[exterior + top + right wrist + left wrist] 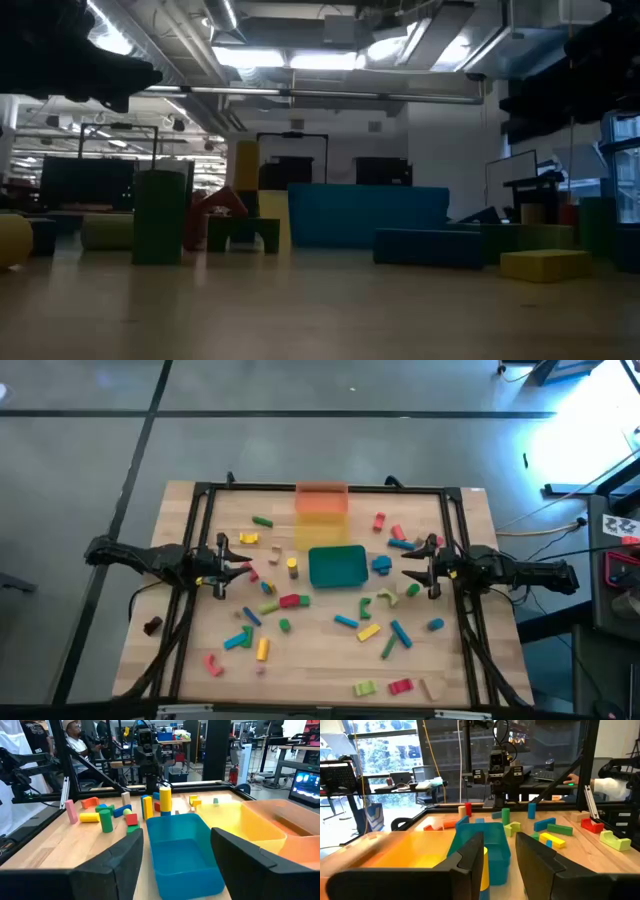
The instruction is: Sort blocks by size
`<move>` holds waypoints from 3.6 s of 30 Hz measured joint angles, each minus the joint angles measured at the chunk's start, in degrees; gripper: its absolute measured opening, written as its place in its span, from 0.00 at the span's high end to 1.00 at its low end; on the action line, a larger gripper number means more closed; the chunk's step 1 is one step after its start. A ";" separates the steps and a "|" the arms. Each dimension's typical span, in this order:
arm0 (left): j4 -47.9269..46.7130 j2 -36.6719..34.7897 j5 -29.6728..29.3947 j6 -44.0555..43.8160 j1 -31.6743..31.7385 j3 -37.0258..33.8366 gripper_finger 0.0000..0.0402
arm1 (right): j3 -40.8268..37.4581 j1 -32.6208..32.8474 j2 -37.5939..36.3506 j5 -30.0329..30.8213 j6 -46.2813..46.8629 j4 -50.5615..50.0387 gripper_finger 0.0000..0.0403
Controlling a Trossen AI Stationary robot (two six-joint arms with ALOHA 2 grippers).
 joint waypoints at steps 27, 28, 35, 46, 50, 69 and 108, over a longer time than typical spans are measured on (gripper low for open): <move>0.00 0.00 0.00 0.00 0.00 0.00 0.75 | 0.00 0.00 0.00 0.00 0.00 0.00 0.42; 0.00 0.00 -0.01 0.00 0.00 -0.01 0.75 | 0.02 0.01 0.01 0.00 0.00 0.00 0.42; 0.00 0.02 -0.02 0.00 0.00 0.00 0.75 | 0.00 0.02 0.02 0.00 0.00 0.00 0.42; 0.00 0.00 -0.02 0.00 0.00 -0.02 0.75 | 0.01 0.01 0.01 0.00 0.00 0.00 0.42; 0.00 0.00 0.00 -0.01 0.00 0.00 0.75 | 0.02 0.00 0.00 0.00 0.46 0.00 0.42; 2.33 0.02 -2.30 2.61 0.00 0.00 0.75 | 0.00 0.02 0.00 3.17 0.89 0.52 0.42; 18.58 18.91 -11.53 -18.88 13.23 0.17 0.60 | -0.02 0.00 0.00 8.63 0.81 12.07 0.42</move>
